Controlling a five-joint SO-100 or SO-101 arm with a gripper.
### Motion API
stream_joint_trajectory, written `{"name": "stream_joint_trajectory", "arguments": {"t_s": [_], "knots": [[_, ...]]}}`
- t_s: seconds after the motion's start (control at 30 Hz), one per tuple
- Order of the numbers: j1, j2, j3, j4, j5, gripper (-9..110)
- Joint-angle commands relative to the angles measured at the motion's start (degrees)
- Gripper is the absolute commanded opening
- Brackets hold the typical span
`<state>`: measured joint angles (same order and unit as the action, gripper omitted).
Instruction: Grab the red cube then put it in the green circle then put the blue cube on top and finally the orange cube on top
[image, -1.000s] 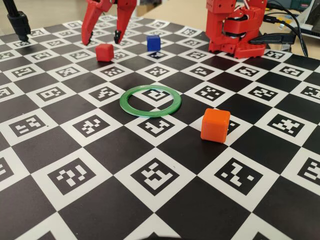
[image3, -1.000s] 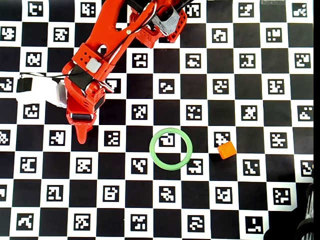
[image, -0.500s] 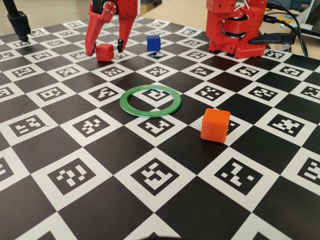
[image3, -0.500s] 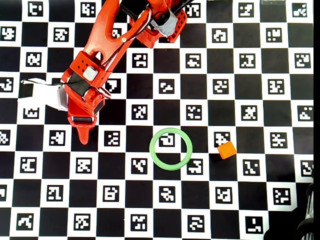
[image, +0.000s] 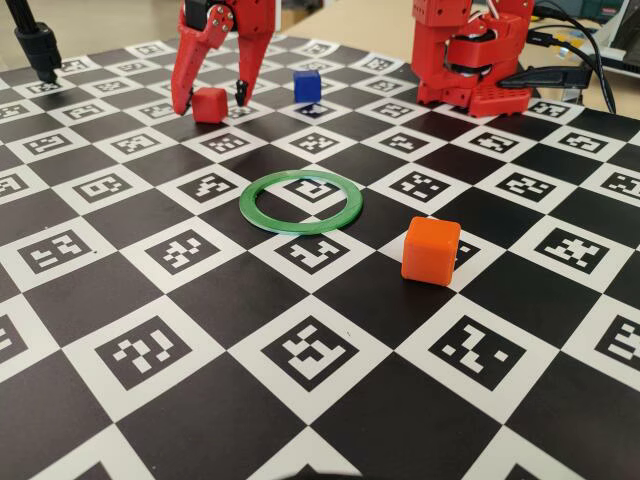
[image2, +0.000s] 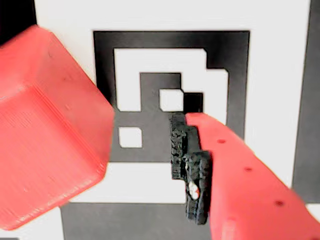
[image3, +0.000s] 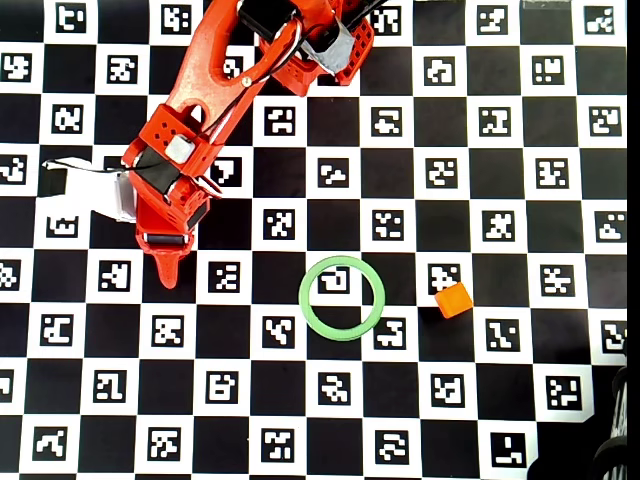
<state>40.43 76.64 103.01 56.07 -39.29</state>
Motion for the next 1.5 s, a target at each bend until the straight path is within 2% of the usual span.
{"name": "stream_joint_trajectory", "arguments": {"t_s": [0.0, 0.7, 1.47], "knots": [[-0.4, 1.1, -5.2, -1.1, 0.3, 43], [-0.3, 0.5, -5.6, -2.3, -4.5, 43], [0.2, 1.3, -2.7, -6.5, -18.5, 43]]}}
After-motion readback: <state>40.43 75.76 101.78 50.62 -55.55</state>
